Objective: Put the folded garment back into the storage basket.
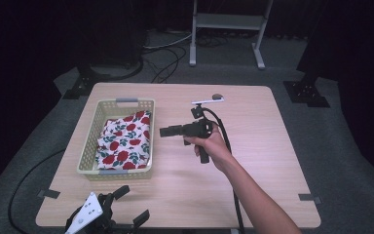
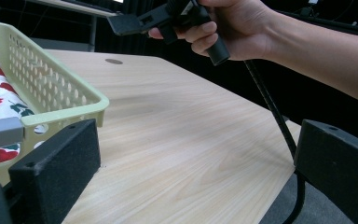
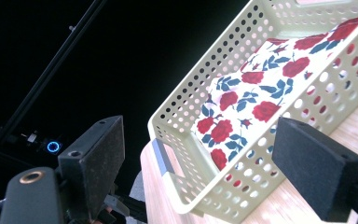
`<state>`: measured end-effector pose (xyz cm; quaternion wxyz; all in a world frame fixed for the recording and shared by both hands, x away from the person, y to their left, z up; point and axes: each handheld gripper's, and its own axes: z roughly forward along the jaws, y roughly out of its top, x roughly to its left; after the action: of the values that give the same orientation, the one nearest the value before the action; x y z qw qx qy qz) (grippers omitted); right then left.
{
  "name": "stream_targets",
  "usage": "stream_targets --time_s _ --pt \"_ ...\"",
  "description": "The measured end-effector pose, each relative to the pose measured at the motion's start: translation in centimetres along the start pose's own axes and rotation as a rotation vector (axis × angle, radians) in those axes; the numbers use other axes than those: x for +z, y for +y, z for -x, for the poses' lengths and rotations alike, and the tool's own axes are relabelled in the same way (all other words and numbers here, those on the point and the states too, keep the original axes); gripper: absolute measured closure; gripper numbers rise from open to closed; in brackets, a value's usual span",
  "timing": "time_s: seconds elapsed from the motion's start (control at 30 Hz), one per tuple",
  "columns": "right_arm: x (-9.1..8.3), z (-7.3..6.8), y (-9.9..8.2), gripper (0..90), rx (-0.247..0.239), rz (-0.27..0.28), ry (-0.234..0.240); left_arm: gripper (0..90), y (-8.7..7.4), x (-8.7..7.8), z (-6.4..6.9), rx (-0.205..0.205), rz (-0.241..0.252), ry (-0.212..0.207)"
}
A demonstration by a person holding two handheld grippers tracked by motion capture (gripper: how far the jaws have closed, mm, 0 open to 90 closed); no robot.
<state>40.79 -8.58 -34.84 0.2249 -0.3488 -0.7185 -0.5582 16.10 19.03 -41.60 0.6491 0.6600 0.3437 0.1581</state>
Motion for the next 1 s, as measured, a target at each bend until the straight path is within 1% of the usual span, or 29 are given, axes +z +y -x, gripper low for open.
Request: stream_targets --time_s 0.27,0.53,0.6,0.73,1.0 --pt "-1.3 0.3 -0.3 16.0 0.005 0.011 -0.013 0.0 0.0 0.0 0.0 0.001 -0.002 0.000" --pt "-2.2 0.6 -0.7 16.0 0.010 0.011 -0.024 0.0 0.0 0.0 0.0 0.001 -0.002 0.000" --pt "-2.7 0.7 -0.9 16.0 0.013 0.011 -0.030 0.0 0.0 0.0 0.0 0.000 -0.001 -0.001" --pt "-3.2 0.8 -1.1 16.0 0.005 0.017 -0.036 0.0 0.0 0.1 0.0 0.000 -0.003 -0.003" --pt "-4.5 0.9 -1.5 15.9 0.006 0.018 -0.055 0.0 -0.1 0.1 0.0 0.001 -0.006 -0.004"
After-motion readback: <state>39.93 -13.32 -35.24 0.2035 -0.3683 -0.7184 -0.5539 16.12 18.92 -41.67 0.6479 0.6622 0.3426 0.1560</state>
